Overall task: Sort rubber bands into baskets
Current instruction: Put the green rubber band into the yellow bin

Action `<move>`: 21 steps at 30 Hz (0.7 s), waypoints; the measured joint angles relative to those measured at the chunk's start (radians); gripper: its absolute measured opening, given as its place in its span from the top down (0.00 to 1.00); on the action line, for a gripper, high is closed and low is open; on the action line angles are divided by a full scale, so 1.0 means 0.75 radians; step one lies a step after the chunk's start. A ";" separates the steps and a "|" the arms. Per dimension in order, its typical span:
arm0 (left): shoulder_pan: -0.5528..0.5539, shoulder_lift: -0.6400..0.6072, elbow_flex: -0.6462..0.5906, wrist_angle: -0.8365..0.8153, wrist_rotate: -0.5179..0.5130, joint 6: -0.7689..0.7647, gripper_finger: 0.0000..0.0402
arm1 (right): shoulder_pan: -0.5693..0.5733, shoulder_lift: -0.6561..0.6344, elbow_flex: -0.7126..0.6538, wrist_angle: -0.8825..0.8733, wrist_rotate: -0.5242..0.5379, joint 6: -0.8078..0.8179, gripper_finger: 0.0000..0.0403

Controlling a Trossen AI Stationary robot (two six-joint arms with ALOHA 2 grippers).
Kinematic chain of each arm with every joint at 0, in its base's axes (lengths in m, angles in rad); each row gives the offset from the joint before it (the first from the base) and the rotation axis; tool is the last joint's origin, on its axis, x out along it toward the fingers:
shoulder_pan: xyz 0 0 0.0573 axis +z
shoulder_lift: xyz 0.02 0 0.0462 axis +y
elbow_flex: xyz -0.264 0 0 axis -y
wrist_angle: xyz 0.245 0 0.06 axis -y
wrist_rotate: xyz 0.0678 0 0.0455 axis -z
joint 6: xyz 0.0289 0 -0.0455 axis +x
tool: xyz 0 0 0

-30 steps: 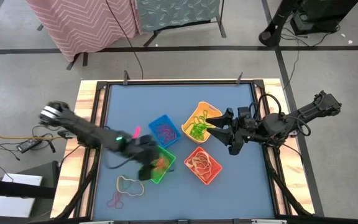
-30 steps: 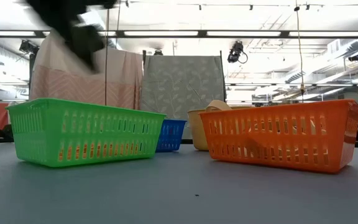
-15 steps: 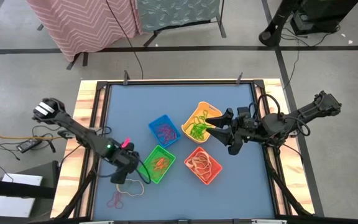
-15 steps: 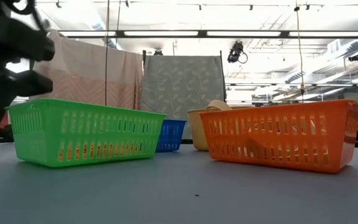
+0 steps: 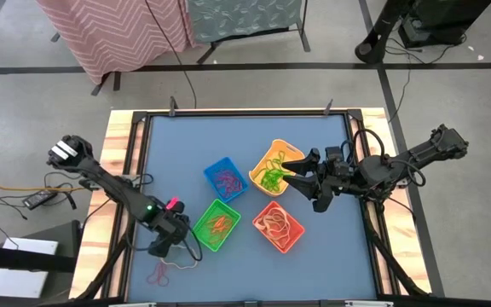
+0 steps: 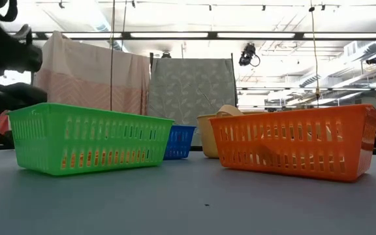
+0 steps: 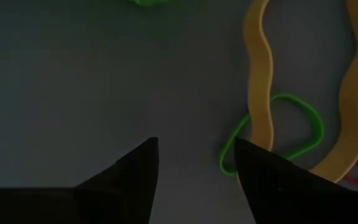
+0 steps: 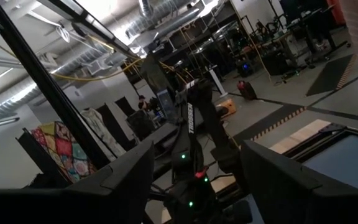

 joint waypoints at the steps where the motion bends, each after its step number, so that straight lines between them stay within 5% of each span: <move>1: -0.005 0.013 0.000 0.001 0.005 0.000 0.47 | 0.000 0.000 0.000 0.000 0.001 0.000 0.38; 8: -0.047 0.115 0.013 0.023 0.039 0.001 0.47 | 0.000 0.000 0.000 0.001 0.001 0.000 0.38; 21: -0.067 0.142 0.019 -0.058 -0.145 0.000 0.52 | 0.000 0.000 0.000 0.001 0.001 0.001 0.38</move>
